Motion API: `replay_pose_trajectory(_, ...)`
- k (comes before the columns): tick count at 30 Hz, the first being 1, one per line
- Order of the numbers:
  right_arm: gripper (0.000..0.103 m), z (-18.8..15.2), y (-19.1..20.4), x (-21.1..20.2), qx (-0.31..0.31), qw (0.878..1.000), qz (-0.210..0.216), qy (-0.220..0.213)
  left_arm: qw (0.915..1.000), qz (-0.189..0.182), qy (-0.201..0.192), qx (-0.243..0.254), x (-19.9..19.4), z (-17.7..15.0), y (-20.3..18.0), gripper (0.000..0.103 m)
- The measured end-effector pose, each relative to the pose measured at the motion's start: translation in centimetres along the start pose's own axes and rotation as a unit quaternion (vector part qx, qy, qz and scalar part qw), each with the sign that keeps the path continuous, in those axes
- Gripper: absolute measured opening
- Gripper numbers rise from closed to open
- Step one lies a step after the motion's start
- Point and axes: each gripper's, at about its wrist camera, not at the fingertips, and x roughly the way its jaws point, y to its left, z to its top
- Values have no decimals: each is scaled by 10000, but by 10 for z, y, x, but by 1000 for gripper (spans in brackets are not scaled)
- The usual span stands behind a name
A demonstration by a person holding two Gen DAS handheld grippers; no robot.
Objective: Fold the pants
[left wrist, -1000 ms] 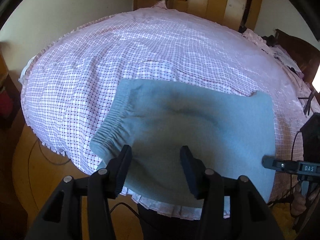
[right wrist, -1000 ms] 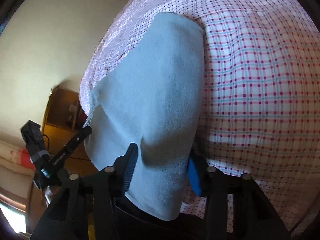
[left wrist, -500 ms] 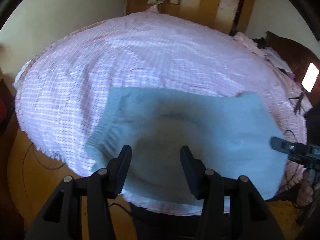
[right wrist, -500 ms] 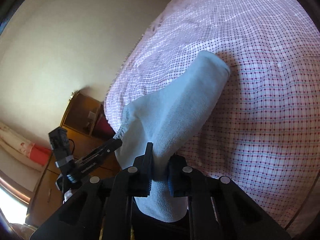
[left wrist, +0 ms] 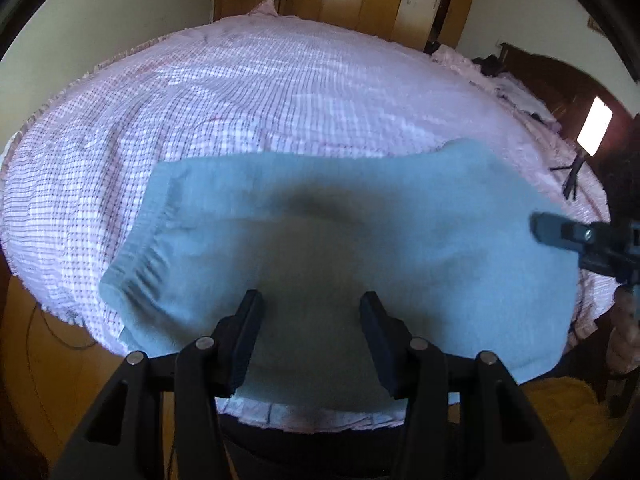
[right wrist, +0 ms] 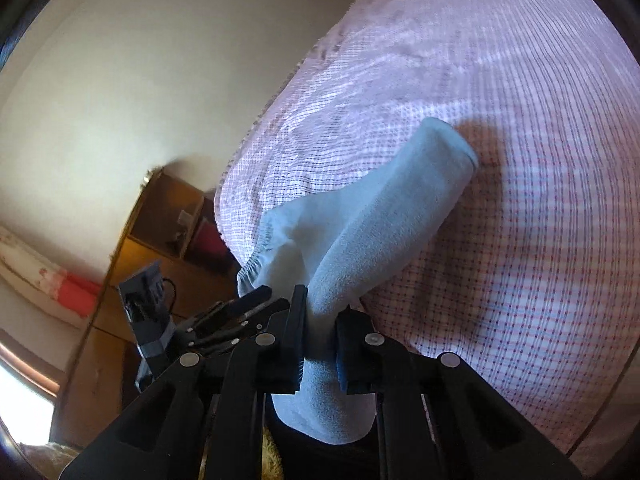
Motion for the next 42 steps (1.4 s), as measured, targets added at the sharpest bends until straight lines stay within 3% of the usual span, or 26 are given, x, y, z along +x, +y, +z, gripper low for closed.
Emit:
replay_pose_trajectory(2,5,2,5,0,-88,10000,2,5,9999,-92,-98,-50,-1,7,0,53)
replay_pose_trajectory(8,5,5,22,-2,-385,9993,-11,12,9994,152,-314,-22,13,34,-1,53)
replay_pose_trajectory(13,5,9,30,4,-475,9988,46,111,9997,201,130,26,46,36,0,53)
replay_pose_trajectory(18,5,24,45,12,-620,9978,69,230,9996,-144,-25,-221,19,32,13,53)
replay_pose_trajectory(24,5,36,65,27,-888,9948,225,440,9983,86,-328,-473,-23,14,46,53)
replay_pose_trajectory(32,5,51,101,61,-1199,9899,402,647,9966,-37,107,-821,-7,-4,75,53)
replay_pose_trajectory(37,5,57,116,91,-1218,9873,511,879,9939,-238,-187,-1063,-21,0,87,53)
replay_pose_trajectory(42,5,58,127,119,-1202,9850,576,1098,9893,-36,-399,-1400,-35,5,122,53)
